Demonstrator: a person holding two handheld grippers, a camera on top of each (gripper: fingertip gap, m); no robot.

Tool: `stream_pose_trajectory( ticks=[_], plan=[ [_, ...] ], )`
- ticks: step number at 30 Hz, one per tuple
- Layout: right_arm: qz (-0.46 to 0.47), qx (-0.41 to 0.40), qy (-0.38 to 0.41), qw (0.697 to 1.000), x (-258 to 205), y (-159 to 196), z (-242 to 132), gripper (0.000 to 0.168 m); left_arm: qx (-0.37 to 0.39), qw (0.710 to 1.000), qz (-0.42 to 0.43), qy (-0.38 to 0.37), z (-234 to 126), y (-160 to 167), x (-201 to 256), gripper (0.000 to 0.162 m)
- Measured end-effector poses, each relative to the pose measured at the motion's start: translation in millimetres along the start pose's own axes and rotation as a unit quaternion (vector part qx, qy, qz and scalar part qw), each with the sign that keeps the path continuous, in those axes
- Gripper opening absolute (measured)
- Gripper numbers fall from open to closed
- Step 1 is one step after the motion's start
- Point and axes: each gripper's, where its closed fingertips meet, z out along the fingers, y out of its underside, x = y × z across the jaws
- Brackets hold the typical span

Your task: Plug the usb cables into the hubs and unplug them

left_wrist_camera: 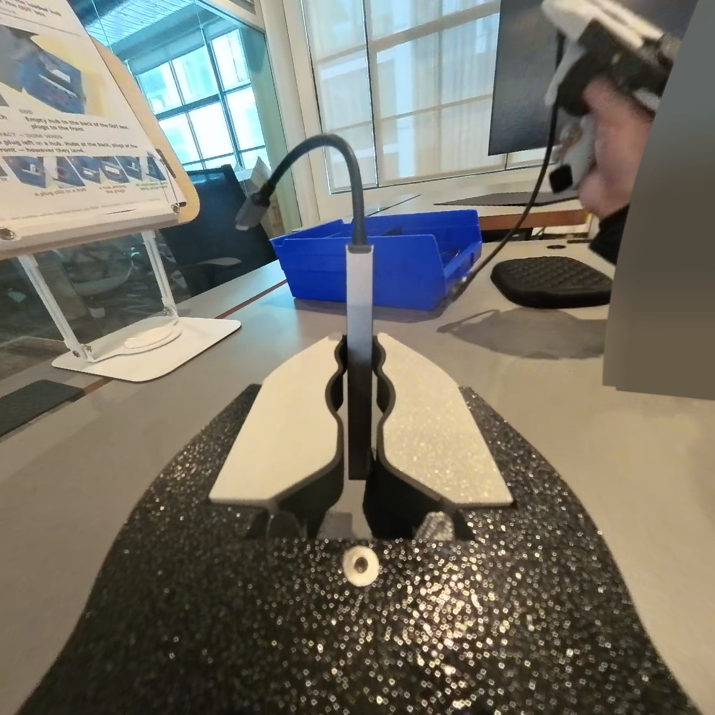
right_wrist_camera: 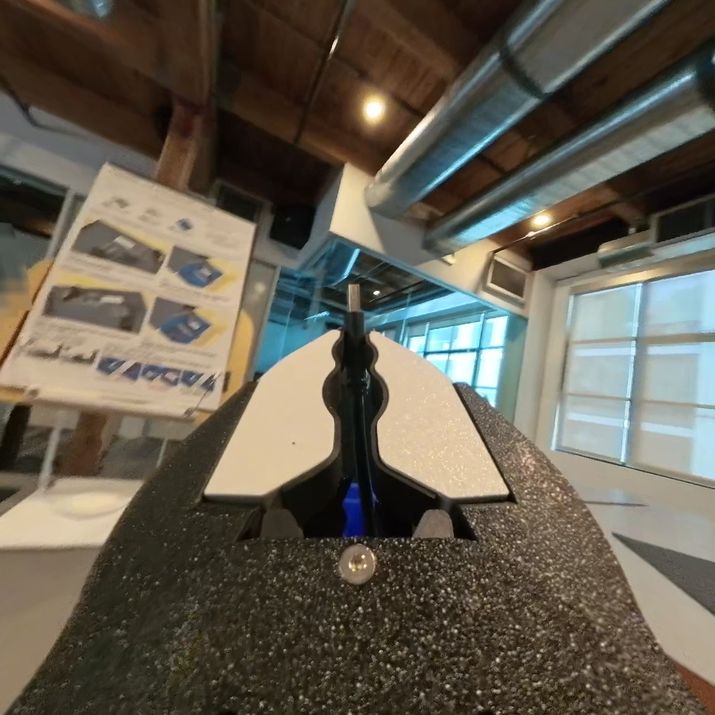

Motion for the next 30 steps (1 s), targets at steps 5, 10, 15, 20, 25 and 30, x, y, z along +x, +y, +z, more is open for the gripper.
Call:
stream_pose_trajectory(
  ticks=[5, 10, 15, 20, 25, 30],
  plan=[
    [-0.026, 0.052, 0.042, 0.997, 46, -27, 33, 0.009, -0.002, 1.0, -0.006, 0.002, 0, 1, 0, 0.011],
    [-0.045, 0.067, 0.044, 0.996, 59, -5, 62, 0.009, -0.008, 1.0, -0.005, 0.004, 1, 2, 0, 0.012],
    [-0.056, 0.039, 0.0, 0.998, 39, 54, 76, 0.009, -0.015, 1.0, 0.003, 0.009, 3, 4, 3, 0.011],
    [-0.137, -0.093, -0.122, 0.979, -2, 133, 76, 0.009, -0.018, 1.0, 0.004, 0.009, 3, 4, 3, 0.011],
    [-0.302, -0.3, -0.343, 0.838, -45, 221, 42, 0.01, -0.022, 1.0, 0.002, 0.01, 4, 6, 3, 0.012],
    [-0.342, -0.401, -0.507, 0.682, -68, 261, -7, 0.009, -0.025, 1.0, 0.005, 0.011, 4, 6, 4, 0.011]
  ],
)
